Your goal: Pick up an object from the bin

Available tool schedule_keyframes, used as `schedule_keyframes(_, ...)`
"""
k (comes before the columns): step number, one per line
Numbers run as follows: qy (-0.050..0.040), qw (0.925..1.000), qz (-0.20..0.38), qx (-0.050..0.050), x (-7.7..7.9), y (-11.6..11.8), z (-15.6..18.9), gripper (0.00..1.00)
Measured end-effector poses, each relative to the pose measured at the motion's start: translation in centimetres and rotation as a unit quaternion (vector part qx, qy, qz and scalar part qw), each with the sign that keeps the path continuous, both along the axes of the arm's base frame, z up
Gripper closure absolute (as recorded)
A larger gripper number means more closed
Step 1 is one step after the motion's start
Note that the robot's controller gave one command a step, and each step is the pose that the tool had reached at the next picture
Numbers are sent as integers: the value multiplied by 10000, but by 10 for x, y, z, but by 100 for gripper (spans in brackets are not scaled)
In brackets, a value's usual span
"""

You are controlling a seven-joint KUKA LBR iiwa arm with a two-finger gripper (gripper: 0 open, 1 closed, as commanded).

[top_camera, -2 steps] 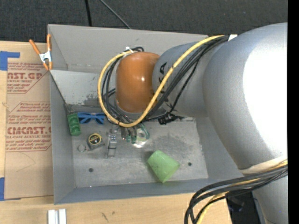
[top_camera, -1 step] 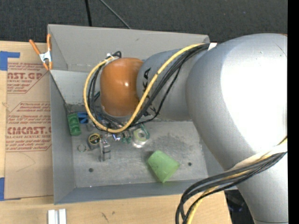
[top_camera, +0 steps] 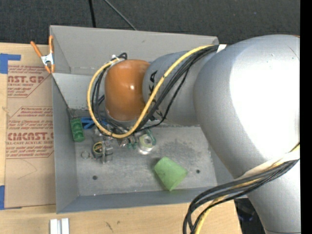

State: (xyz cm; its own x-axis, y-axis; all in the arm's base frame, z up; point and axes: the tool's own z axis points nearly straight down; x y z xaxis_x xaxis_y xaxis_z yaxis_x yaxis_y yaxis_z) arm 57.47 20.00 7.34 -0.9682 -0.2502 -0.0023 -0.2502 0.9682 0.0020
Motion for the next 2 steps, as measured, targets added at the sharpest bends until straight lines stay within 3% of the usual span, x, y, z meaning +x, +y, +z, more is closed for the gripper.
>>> schedule_keyframes(1, -35, 10000, 58, 4, -21, 8, 119, 100)
schedule_keyframes(2, -33, 9729, 2314, -7, -20, 4, 192, 100)
